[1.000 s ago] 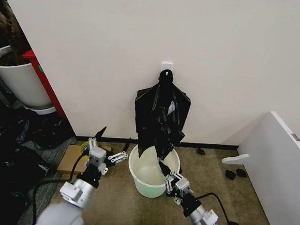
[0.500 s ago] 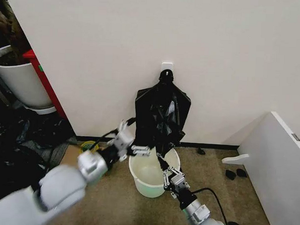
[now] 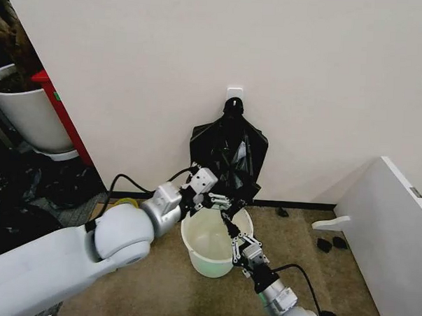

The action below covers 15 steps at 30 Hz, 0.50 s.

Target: Place the garbage bag over the trash bin.

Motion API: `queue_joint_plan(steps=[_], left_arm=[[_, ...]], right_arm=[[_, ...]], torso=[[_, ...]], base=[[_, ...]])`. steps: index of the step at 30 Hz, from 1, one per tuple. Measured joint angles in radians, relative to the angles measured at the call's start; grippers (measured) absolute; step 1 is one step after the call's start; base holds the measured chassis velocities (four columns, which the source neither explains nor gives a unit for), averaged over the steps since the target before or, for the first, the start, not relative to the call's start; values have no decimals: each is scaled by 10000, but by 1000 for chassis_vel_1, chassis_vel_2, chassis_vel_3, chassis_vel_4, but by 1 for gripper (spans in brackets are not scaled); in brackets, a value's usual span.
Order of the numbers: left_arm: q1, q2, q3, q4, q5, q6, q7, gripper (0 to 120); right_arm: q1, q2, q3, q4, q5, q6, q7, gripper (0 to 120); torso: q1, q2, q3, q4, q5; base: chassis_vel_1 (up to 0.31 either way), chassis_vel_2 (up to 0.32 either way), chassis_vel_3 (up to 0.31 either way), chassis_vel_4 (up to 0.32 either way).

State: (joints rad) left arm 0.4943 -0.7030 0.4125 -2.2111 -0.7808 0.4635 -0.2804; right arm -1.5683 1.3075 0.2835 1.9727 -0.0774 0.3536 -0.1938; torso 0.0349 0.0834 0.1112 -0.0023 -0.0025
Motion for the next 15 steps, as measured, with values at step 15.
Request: queue_joint_plan(steps=[15], left_arm=[[-50, -727, 137, 956, -249, 583, -531, 55]], right_arm=[[-41, 4, -14, 184, 92, 53, -97, 0]], torso=[[0, 0, 0, 1, 0]], base=[[0, 0, 0, 0]])
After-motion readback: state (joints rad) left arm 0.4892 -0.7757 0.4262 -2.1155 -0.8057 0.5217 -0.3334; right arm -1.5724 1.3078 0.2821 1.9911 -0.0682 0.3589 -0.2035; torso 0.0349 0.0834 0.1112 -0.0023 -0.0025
